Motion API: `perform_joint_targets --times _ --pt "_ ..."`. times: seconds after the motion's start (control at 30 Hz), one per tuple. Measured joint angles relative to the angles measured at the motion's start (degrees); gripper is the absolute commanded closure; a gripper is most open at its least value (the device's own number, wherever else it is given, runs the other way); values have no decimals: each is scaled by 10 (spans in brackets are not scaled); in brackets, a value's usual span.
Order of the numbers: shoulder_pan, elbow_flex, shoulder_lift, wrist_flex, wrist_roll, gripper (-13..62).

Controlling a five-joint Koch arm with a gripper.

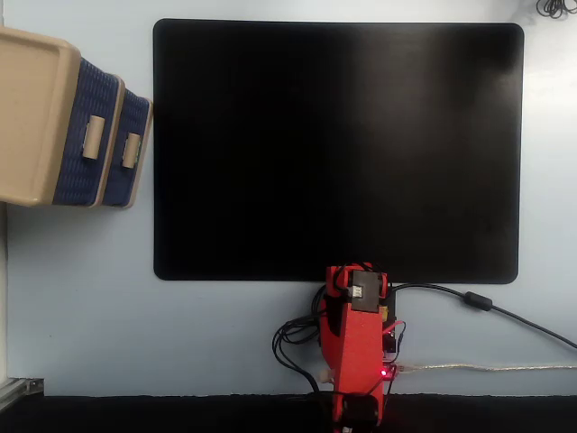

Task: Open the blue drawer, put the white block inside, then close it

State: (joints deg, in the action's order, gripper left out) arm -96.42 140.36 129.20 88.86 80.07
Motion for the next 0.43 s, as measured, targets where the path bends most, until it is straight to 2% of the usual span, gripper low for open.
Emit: perform_joint_targets --times 0.43 --pt "-1 4 0 -1 18 149"
